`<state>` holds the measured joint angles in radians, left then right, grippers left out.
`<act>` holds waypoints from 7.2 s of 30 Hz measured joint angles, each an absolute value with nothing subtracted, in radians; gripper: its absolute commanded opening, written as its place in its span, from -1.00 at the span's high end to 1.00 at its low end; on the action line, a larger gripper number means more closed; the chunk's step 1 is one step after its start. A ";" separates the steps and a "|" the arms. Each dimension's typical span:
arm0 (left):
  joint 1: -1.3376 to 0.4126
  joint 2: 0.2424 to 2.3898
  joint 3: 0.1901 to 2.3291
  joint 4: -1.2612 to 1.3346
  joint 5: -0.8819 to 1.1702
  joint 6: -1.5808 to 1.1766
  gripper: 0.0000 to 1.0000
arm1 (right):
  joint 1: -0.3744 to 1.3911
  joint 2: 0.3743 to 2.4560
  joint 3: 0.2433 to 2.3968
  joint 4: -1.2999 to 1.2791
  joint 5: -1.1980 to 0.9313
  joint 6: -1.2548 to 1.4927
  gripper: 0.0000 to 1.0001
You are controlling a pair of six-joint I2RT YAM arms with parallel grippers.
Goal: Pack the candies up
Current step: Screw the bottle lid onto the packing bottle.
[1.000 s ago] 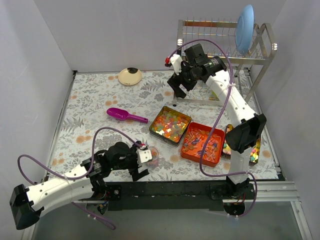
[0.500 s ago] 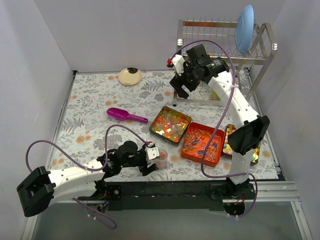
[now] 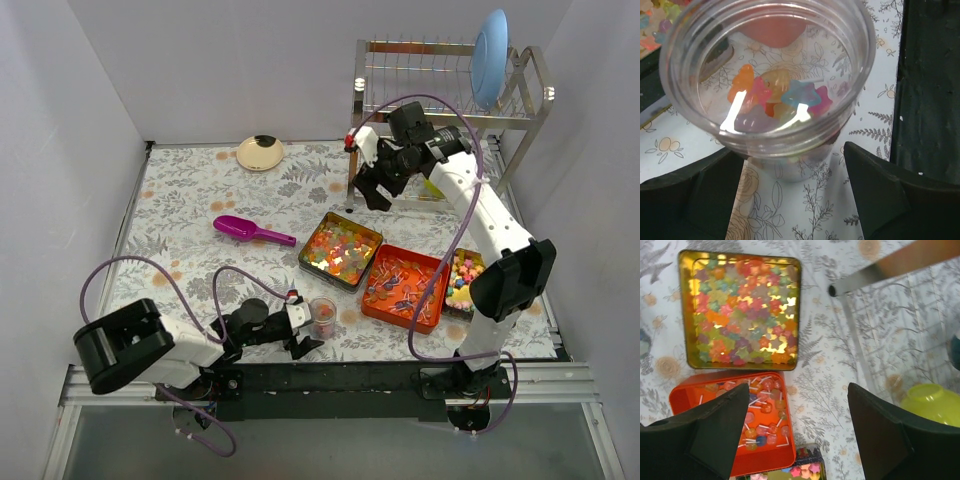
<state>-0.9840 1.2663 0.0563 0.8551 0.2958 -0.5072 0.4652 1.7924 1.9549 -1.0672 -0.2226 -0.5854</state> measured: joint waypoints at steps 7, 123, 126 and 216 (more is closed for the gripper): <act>-0.986 1.452 0.052 1.127 0.275 -0.505 -0.45 | 0.529 1.642 1.650 -1.103 -0.413 -0.874 -0.74; -0.912 1.546 0.168 1.103 0.217 -0.536 1.00 | 0.784 1.579 1.374 -1.103 -0.472 -0.971 -0.54; -0.911 1.546 0.168 1.101 0.219 -0.535 1.00 | 0.766 1.621 1.456 -1.099 -0.472 -0.971 -0.54; -0.874 1.568 0.200 1.082 0.240 -0.558 1.00 | 0.829 1.826 1.598 -1.120 -0.621 -1.027 -0.42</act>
<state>-0.8738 1.5681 0.1997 1.0817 0.2401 -0.5579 0.8288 1.8256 1.5982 -1.1198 -0.6212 -1.0271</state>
